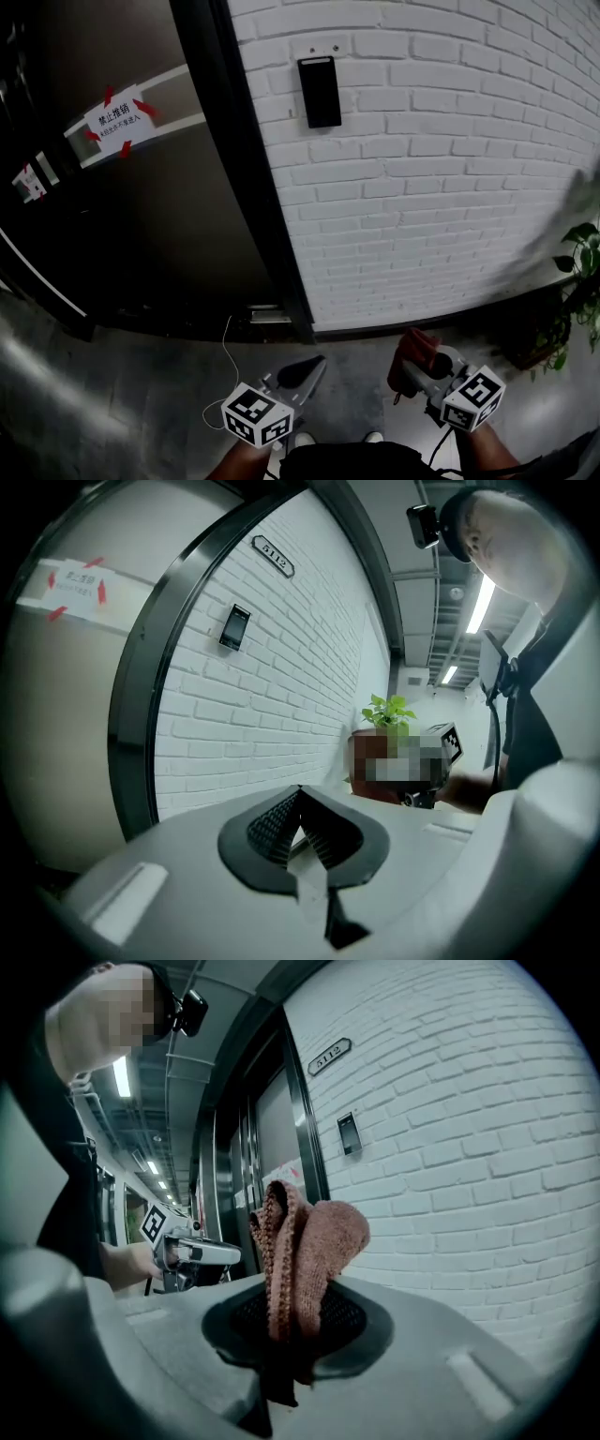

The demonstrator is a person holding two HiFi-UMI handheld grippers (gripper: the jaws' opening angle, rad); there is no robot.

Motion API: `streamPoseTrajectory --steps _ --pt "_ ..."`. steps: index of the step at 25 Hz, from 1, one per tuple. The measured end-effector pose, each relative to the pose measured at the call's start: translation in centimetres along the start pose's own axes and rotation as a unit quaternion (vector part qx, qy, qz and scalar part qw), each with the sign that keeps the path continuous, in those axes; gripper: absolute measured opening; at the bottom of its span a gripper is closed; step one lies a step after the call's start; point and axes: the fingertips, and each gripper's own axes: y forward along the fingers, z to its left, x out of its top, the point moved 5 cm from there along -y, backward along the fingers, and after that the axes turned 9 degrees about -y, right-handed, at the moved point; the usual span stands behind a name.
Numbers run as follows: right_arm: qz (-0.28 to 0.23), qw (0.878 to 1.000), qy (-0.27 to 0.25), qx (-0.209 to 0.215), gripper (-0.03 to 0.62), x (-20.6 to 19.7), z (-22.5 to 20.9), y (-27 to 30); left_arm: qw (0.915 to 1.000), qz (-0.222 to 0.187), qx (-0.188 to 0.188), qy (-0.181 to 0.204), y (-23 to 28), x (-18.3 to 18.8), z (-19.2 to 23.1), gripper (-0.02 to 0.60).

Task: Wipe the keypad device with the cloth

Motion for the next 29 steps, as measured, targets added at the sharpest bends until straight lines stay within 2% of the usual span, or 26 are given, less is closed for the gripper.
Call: streamPoseTrajectory --steps 4,10,14,18,22,29 --pt "-0.008 1.0 0.007 -0.016 0.055 0.2 0.6 1.3 1.0 -0.005 -0.007 -0.001 -0.3 0.4 1.3 0.016" --pt "0.001 1.0 0.01 -0.011 0.055 1.0 2.4 2.5 0.9999 -0.004 -0.014 -0.009 -1.1 0.3 2.6 0.017" --pt "-0.007 1.0 0.005 -0.023 0.055 1.1 2.2 2.6 0.9999 -0.006 -0.014 -0.007 -1.1 0.8 3.4 0.017" --pt "-0.006 0.999 0.02 -0.025 0.055 1.9 2.6 2.6 0.9998 -0.006 -0.02 -0.001 -1.0 1.1 3.1 0.017" --pt "-0.013 0.999 0.006 -0.033 0.055 0.7 1.8 2.4 0.9995 -0.005 -0.03 0.007 -0.8 1.1 2.7 0.017" --pt "-0.007 1.0 0.002 -0.02 0.055 1.7 2.5 2.5 0.9994 -0.011 -0.033 0.008 -1.3 2.1 2.5 0.017"
